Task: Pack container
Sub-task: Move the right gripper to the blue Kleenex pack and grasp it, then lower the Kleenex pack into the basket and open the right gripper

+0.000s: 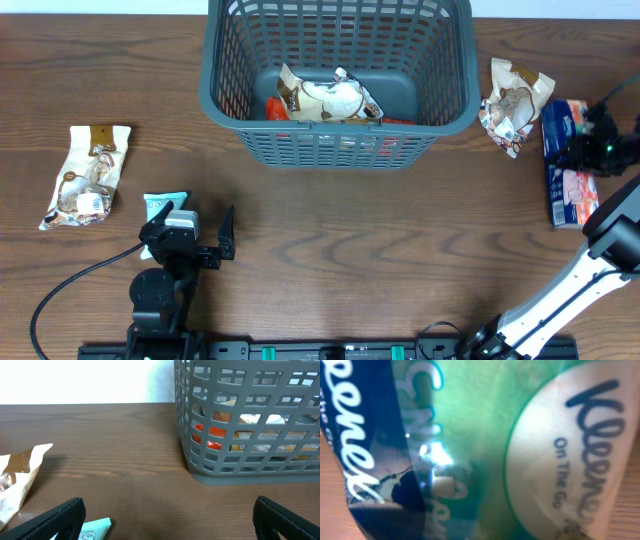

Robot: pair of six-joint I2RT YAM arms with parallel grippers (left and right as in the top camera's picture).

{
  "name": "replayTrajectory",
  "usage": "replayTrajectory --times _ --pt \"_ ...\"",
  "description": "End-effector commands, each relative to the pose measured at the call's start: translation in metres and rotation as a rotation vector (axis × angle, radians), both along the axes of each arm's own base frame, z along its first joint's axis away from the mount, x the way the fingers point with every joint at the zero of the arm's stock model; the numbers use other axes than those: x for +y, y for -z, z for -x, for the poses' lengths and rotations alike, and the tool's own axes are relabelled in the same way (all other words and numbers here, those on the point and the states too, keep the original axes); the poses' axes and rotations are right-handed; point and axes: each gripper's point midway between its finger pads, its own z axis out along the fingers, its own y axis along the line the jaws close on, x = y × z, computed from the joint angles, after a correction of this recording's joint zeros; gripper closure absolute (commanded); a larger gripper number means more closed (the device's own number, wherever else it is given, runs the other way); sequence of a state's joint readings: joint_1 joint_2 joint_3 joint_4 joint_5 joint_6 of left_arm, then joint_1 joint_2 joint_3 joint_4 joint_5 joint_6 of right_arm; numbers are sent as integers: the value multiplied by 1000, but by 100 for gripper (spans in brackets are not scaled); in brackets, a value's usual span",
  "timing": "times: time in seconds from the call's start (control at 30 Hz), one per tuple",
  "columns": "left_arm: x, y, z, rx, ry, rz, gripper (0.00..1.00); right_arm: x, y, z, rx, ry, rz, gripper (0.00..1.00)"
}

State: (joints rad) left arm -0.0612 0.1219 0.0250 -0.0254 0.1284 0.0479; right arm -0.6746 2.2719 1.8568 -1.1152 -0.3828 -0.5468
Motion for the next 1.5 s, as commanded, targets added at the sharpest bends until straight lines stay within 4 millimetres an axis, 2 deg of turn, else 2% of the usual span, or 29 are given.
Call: replayTrajectory --times 0.0,0.13,0.23,0.33,0.4,0.47,0.57,0.73,0.83,0.93,1.23,1.47 --pt "-4 13 2 35 17 18 1 29 -116 -30 -277 -55 41 94" --pt "-4 13 2 35 17 18 1 74 -210 -41 -506 -202 147 98" --pt "-4 14 2 38 17 17 1 127 -284 -48 -701 -330 261 99" --pt "-4 15 2 46 17 19 1 177 -339 -48 -861 -467 405 99" --pt "-4 15 2 47 17 21 1 214 -368 -46 -961 -561 481 99" --pt "-4 15 2 47 17 21 1 248 -388 -44 -1043 -633 513 99" --pt "-4 15 2 47 17 21 1 295 -404 -45 -1135 -713 517 99" --pt "-4 15 2 46 19 21 1 354 -396 -41 -1181 -890 491 99" --pt "-4 15 2 46 20 21 1 386 -374 -36 -1164 -1043 494 99" --pt "-4 15 2 46 20 21 1 407 -350 -31 -1124 -1183 498 96" --pt "-4 15 2 47 20 21 1 434 -273 -39 -926 -1304 392 96" --pt "-4 15 2 47 20 21 2 446 -198 -49 -733 -1364 305 95"
